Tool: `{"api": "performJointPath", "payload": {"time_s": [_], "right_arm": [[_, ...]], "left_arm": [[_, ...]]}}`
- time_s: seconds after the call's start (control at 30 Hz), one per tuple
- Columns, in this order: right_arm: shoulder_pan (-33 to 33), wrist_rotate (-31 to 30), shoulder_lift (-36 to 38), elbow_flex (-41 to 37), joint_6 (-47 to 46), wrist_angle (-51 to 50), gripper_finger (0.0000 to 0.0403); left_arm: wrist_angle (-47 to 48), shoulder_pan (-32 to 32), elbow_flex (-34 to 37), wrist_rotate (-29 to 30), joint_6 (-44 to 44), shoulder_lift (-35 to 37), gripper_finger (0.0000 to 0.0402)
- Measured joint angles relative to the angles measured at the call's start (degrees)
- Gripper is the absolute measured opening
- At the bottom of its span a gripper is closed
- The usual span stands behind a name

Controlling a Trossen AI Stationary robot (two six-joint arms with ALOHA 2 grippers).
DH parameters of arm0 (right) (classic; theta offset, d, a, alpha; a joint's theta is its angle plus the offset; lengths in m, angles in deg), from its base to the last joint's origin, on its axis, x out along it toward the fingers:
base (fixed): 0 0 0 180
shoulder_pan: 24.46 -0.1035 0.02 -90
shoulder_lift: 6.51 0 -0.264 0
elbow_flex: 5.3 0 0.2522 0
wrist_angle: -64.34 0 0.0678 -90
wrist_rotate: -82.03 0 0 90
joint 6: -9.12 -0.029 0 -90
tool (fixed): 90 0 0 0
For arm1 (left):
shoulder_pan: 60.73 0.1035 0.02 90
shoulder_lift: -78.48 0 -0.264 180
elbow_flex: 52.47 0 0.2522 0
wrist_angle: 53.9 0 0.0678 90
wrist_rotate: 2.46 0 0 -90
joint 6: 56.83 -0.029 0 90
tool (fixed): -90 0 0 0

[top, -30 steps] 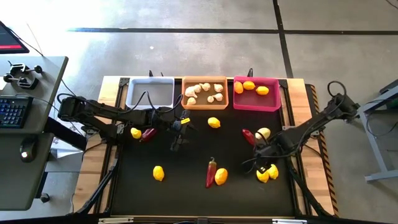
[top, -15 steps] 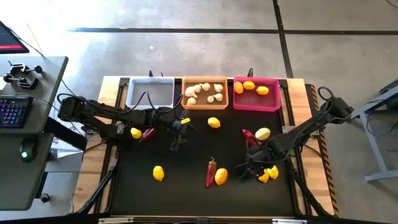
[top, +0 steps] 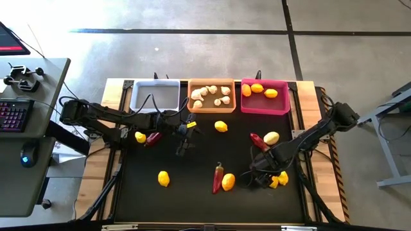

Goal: Sort produce into baskets
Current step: Put the yellow lemon into the pink bin

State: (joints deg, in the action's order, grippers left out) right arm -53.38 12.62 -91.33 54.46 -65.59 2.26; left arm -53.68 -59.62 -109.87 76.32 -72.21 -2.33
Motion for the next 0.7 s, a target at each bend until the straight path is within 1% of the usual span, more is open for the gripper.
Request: {"api": "performJointPath", "payload": {"time_s": [0.17, 0.23, 0.3, 0.37, 0.43, 0.53, 0.63, 0.7], "right_arm": [[0.66, 0.62, 0.0, 0.23, 2.99, 1.79, 0.018], [1.29, -0.11, 0.0, 1.55, 5.09, 0.34, 0.0156], [2.21, -1.5, 0.0, 3.63, 8.1, -2.73, 0.0144], [3.81, -3.92, 0.0, 6.42, 11.89, -6.61, 0.0143], [6.15, -7.4, 0.0, 9.7, 15.95, -10.45, 0.0146], [10.91, -14.65, 0.0, 14.8, 21.87, -17.13, 0.0148], [17.73, -24.35, 0.0, 19.68, 26.78, -24.99, 0.0148], [23.48, -30.98, 0.03, 22.41, 29.53, -30.53, 0.0147]], "left_arm": [[0.01, 0.0, 0.0, 0.0, -0.22, 0.0, 0.0231], [0.05, 0.0, 0.01, 0.0, -0.41, 0.0, 0.0231], [0.2, 0.0, 0.02, 0.0, -0.7, 0.0, 0.0231], [0.26, 0.0, 0.02, 0.0, -0.74, 0.0, 0.0231], [0.25, 0.0, 0.02, -0.01, -0.74, 0.0, 0.0231], [0.28, 0.0, 0.01, -0.02, -0.75, 0.0, 0.0231], [0.33, 0.0, 0.02, -0.02, -0.76, 0.0, 0.0231], [0.36, 0.0, 0.01, -0.02, -0.76, 0.0, 0.0231]]}}
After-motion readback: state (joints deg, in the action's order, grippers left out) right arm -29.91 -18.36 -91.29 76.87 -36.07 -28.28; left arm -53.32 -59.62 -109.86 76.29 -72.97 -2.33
